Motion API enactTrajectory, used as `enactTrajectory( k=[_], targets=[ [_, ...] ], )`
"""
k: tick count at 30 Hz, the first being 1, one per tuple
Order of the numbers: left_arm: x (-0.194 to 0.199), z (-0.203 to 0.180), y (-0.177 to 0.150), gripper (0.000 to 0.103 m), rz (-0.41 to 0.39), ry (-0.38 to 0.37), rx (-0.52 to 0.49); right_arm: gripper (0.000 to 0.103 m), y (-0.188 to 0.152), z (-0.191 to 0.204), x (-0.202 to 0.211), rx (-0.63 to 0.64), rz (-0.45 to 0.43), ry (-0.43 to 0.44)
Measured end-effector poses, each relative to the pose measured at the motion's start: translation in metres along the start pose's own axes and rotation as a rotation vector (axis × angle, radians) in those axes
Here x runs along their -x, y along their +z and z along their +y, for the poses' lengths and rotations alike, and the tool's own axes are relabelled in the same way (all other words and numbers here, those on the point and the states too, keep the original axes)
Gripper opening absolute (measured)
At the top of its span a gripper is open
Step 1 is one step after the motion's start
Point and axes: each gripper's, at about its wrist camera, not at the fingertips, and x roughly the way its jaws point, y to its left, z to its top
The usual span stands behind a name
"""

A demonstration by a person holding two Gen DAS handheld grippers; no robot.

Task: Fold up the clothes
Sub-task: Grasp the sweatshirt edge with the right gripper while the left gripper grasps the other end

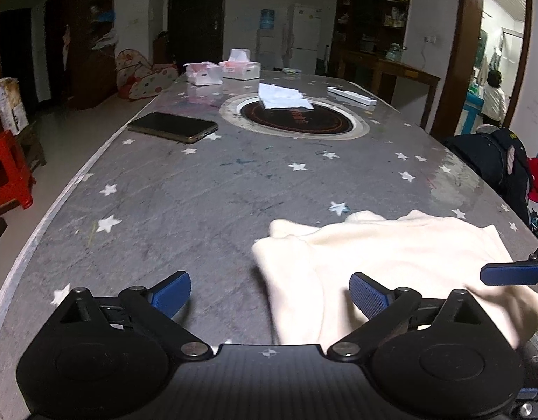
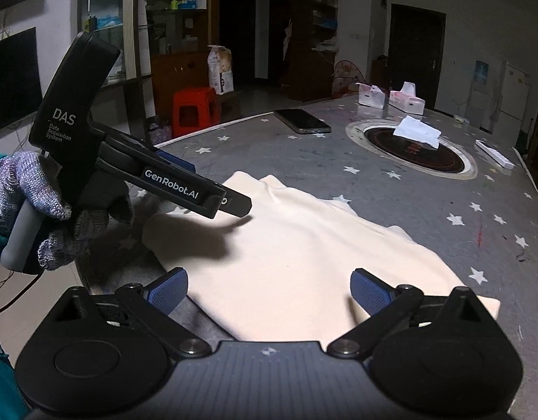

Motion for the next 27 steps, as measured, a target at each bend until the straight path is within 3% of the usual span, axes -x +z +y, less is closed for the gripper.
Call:
enactTrajectory(
  k=[9,12,15,25,27],
  targets=[
    [0.010,0.007,-0.008,0.098,-0.002,0.015,0.028,0.094,0.007,0.002,-0.008,0.019,0.024,0.007],
    [0.015,0.007,-0.009,0.098,-0.006,0.006,0.032,0.087,0.008,0.004,-0.007,0.028,0.027,0.008],
    [0.022,0.007,-0.009,0.090,-0.018,-0.004,0.035,0.081,0.009,0.009,-0.005,0.044,0.024,0.016],
    [0.036,0.023,-0.007,0.049,-0.033,-0.048,0.086,0.060,0.018,0.039,-0.009,0.166,0.021,0.079],
    [0.036,0.029,-0.008,0.048,-0.028,-0.054,0.104,0.059,0.018,0.046,-0.015,0.195,0.028,0.092]
  ],
)
